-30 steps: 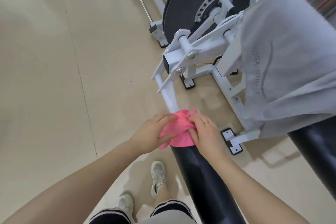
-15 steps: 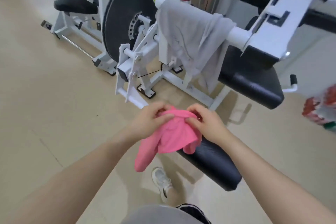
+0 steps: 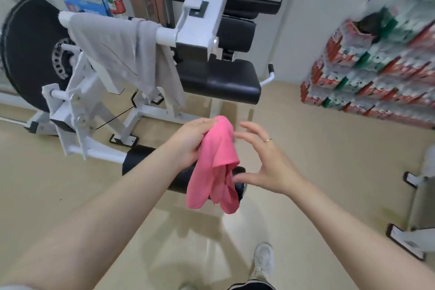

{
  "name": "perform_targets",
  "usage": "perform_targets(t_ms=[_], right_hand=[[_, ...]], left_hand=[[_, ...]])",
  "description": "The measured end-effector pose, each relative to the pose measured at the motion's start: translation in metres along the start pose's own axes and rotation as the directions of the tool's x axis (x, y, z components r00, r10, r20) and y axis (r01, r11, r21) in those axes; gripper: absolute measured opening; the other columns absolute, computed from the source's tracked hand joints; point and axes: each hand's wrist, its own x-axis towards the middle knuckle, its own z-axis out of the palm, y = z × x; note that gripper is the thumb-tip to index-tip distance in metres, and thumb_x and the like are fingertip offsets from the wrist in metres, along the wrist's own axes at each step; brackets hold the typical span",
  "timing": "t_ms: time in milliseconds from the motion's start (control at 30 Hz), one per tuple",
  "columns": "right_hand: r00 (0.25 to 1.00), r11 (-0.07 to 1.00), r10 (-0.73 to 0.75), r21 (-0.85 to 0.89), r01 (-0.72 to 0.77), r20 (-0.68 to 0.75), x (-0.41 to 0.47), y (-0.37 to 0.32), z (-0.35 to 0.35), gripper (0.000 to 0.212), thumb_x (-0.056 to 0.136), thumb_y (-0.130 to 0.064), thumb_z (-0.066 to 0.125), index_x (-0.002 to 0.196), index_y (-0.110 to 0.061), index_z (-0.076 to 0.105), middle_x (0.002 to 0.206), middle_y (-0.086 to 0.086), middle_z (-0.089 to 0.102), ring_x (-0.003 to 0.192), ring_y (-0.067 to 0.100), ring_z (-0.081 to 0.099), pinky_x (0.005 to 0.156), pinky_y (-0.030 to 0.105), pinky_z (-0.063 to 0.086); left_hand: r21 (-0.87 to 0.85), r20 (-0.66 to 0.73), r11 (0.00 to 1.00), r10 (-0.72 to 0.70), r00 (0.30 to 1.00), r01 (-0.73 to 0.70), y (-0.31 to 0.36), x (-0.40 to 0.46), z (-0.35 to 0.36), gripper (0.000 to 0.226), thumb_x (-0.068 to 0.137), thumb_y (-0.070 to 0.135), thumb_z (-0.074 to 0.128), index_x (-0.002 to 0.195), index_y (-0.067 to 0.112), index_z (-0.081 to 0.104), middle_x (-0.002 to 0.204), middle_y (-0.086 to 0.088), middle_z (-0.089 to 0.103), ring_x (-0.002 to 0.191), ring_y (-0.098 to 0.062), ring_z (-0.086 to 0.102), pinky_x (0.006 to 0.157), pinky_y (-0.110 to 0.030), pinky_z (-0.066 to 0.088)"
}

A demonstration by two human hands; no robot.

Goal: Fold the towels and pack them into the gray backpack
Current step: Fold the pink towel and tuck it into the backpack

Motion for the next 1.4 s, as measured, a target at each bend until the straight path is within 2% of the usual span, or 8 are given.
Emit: perform_targets(t_ms=[300,367,400,467,600,867,1100,1400], right_hand=[[0.912,0.994,-0.018,-0.109,-0.03,-0.41,-0.047,0.095,-0.07,0.012,0.079,-0.014,0.049,0.088,-0.016,0.058,0.079,0.004,0.067,0.071,0.024,0.062,0.063,0.03,0.043],[0.91,0.993,0.039,-0.083,-0.08,-0.414,-0.057,0.119,-0.1,0.015,0.081,-0.016,0.048,0.086,-0.012,0.062,0.078,0.004,0.067,0.069,0.025,0.062,0.063,0.029,0.042],[0.912,0.99,0.052,-0.102,-0.102,-0.406,-0.062,0.131,-0.113,0.018,0.082,-0.018,0.047,0.086,-0.012,0.063,0.078,0.004,0.068,0.069,0.024,0.062,0.063,0.029,0.042],[0.918,0.978,0.072,-0.154,-0.142,-0.39,-0.071,0.153,-0.137,0.022,0.081,-0.021,0.045,0.085,-0.011,0.064,0.077,0.003,0.068,0.069,0.02,0.06,0.061,0.027,0.039],[0.909,0.961,0.192,-0.117,-0.251,-0.37,-0.088,0.192,-0.176,0.023,0.079,-0.019,0.046,0.085,-0.008,0.066,0.077,0.008,0.068,0.072,0.026,0.061,0.063,0.026,0.035],[0.807,0.859,0.46,-0.044,-0.509,-0.37,-0.127,0.279,-0.255,0.017,0.084,-0.009,0.054,0.092,-0.011,0.069,0.083,0.002,0.065,0.086,0.02,0.057,0.065,0.018,0.026],[0.758,0.803,0.511,-0.09,-0.589,-0.406,-0.135,0.38,-0.334,0.012,0.084,-0.011,0.055,0.089,-0.011,0.066,0.081,0.006,0.063,0.085,0.024,0.057,0.067,0.025,0.031],[0.544,0.74,0.624,0.201,-0.642,-0.561,-0.077,0.525,-0.459,0.016,0.086,-0.009,0.053,0.098,-0.011,0.065,0.074,0.002,0.064,0.065,0.013,0.056,0.065,0.029,0.043]], left_hand=[[0.308,0.0,0.95,0.046,0.999,-0.043,-0.007,0.046,0.15,0.018,0.093,0.024,0.051,0.102,0.01,0.058,0.088,-0.003,0.063,0.082,-0.019,0.058,0.068,-0.029,0.047],[0.845,0.026,0.467,0.451,0.892,-0.26,-0.015,0.061,0.177,0.021,0.09,0.024,0.052,0.107,0.014,0.057,0.089,0.002,0.06,0.087,-0.022,0.056,0.071,-0.031,0.042],[0.937,0.156,0.142,0.646,0.748,-0.318,-0.018,0.069,0.191,0.025,0.088,0.025,0.049,0.108,0.013,0.058,0.093,-0.001,0.06,0.089,-0.026,0.056,0.074,-0.033,0.041],[0.841,0.446,-0.106,0.691,0.569,-0.53,-0.025,0.076,0.223,0.03,0.084,0.028,0.044,0.1,0.008,0.061,0.092,-0.008,0.061,0.085,-0.03,0.058,0.073,-0.034,0.043],[0.662,0.581,0.119,0.543,0.606,-0.74,-0.063,0.082,0.295,0.034,0.08,0.034,0.049,0.1,0.009,0.057,0.093,-0.001,0.055,0.088,-0.015,0.051,0.078,-0.025,0.04],[0.697,0.365,0.463,0.427,0.827,-0.547,-0.097,0.147,0.428,0.023,0.082,0.023,0.06,0.094,0.025,0.04,0.09,0.006,0.055,0.079,-0.013,0.055,0.073,-0.034,0.048],[0.675,0.575,0.306,0.353,0.738,-0.672,-0.074,0.252,0.526,0.013,0.082,0.022,0.048,0.09,0.015,0.057,0.087,-0.006,0.064,0.081,-0.027,0.061,0.073,-0.041,0.05],[0.477,0.797,0.002,0.422,0.433,-0.879,0.037,0.403,0.679,0.05,0.088,0.042,0.026,0.094,0.007,0.06,0.087,-0.008,0.066,0.08,-0.027,0.062,0.069,-0.036,0.049]])
